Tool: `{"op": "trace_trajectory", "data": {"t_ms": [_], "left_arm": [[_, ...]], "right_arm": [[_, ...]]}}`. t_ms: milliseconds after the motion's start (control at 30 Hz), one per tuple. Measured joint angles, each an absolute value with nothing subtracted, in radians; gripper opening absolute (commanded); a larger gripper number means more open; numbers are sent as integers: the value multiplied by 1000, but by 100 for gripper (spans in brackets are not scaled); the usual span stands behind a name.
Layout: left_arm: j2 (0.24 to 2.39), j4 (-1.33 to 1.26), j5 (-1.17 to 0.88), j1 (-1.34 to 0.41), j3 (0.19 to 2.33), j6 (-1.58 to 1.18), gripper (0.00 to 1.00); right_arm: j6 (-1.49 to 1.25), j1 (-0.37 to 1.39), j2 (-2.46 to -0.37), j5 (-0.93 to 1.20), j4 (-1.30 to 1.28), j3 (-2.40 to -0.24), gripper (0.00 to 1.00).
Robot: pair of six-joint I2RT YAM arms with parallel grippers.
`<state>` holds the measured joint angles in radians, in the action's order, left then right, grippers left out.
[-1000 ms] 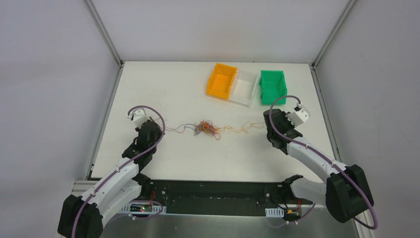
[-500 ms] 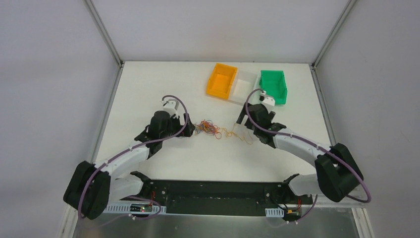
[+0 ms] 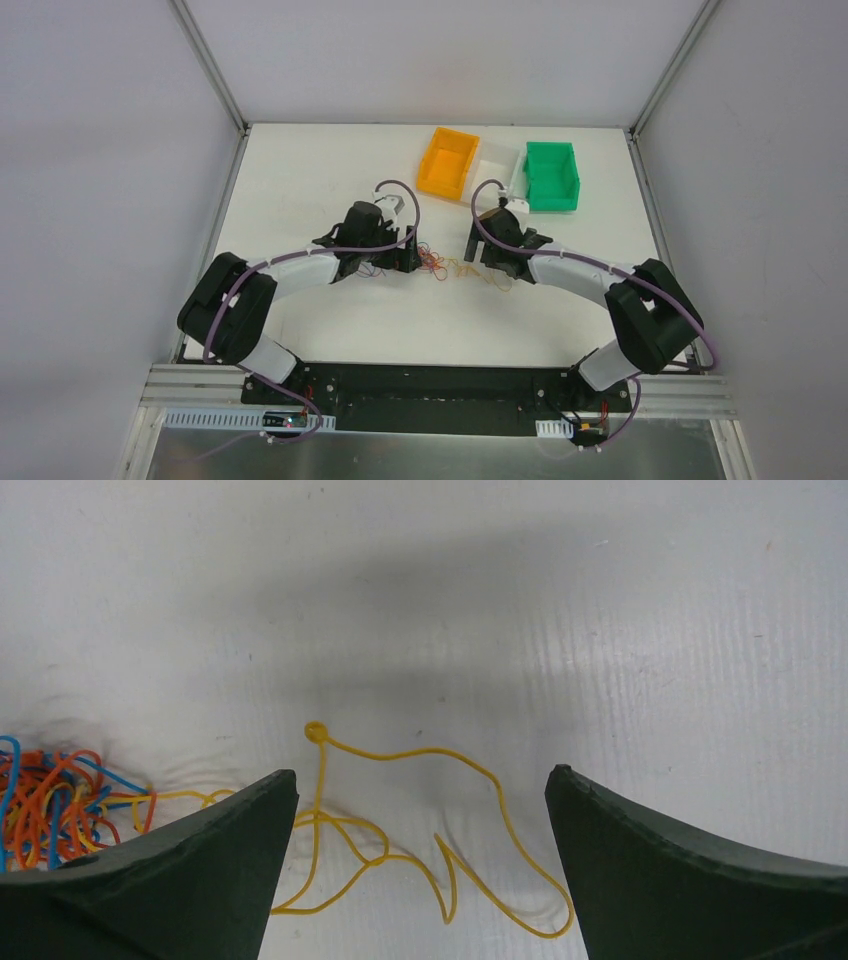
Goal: Untangle the cables
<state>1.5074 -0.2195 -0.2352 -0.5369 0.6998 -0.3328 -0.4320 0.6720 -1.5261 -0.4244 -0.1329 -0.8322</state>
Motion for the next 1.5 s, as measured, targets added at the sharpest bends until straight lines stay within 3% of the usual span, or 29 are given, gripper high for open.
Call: {"op": "trace_trajectory", "data": {"t_ms": [100, 167, 200, 267, 300, 333, 433, 467, 733, 1200, 1367, 1500], "left_arm": [[1537, -186, -255, -537, 735, -329, 82], [1556, -164, -261, -537, 758, -327, 70], [1561, -156, -262, -537, 765, -327, 59], [1566, -132, -261, -537, 775, -325, 28], [1568, -119, -258, -537, 781, -322, 10], [1569, -107, -254, -537, 785, -321, 0], [1572, -70, -223, -537, 798, -313, 0], [1572, -62, -208, -537, 801, -311, 0], [1539, -7, 28, -521, 790, -346, 0], [1229, 63, 486, -435, 608, -524, 0], [1219, 70, 524, -434, 607, -539, 0], [1227, 51, 402, -432, 607, -502, 0]], "right_arm": [[-426, 672, -1547, -375, -141, -834, 99], [-423, 672, -1582, -345, -154, -849, 97], [-420, 672, -1604, -333, -163, -862, 90], [-406, 672, -1634, -331, -179, -896, 69], [-405, 672, -1650, -326, -185, -914, 52], [-397, 672, -1660, -327, -188, -924, 39], [-391, 672, -1670, -339, -203, -931, 3], [-386, 672, -1670, -347, -208, -931, 0], [-440, 619, -1625, -489, -231, -901, 0], [-706, 299, -1174, -707, -255, -632, 0], [-752, 265, -1037, -728, -219, -552, 0], [-711, 263, -1027, -661, -175, -533, 0]]}}
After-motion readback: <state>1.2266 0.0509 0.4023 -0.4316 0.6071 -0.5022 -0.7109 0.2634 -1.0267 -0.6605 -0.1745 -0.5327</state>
